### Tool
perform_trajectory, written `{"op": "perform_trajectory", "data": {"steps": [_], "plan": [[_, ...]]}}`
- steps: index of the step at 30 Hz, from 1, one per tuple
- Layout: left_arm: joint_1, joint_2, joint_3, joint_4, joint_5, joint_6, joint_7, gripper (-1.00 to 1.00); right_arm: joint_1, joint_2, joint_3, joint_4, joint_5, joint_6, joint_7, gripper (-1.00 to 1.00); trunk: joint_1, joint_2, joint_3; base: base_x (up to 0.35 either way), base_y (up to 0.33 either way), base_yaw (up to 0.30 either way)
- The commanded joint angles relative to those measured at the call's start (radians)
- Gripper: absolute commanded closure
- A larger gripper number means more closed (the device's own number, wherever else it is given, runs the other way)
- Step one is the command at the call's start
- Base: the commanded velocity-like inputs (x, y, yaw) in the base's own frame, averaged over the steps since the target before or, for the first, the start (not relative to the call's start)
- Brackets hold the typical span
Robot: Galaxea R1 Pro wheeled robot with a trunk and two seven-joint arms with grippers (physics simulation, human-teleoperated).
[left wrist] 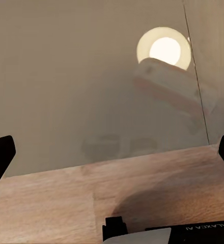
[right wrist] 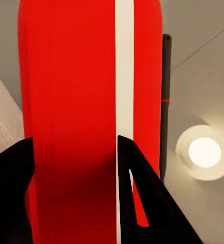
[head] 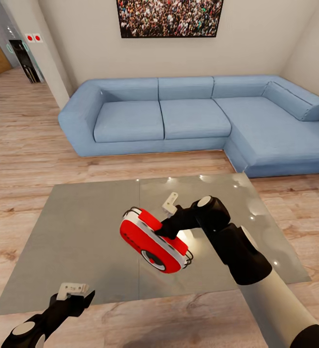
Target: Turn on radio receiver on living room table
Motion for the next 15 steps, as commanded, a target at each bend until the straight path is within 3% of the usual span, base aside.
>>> {"op": "perform_trajectory", "data": {"steps": [1, 8, 15], "plan": [[0.0, -0.004, 0.0, -0.003, 0.0, -0.005, 0.0, -1.0, 0.0, 0.0, -0.001, 0.0, -0.005, 0.002, 0.0, 1.0, 0.0, 0.0, 0.0, 0.0, 0.0, 0.0], [0.0, -0.016, -0.001, -0.008, 0.0, -0.079, -0.044, -1.0, 0.0, 0.0, -0.001, 0.001, -0.002, 0.002, -0.001, 1.0, 0.0, 0.0, 0.0, 0.0, 0.0, 0.0], [0.0, -0.016, 0.0, -0.017, 0.0, -0.094, -0.129, -1.0, 0.0, 0.001, -0.002, 0.003, -0.003, 0.002, -0.002, 1.0, 0.0, 0.0, 0.0, 0.0, 0.0, 0.0]]}}
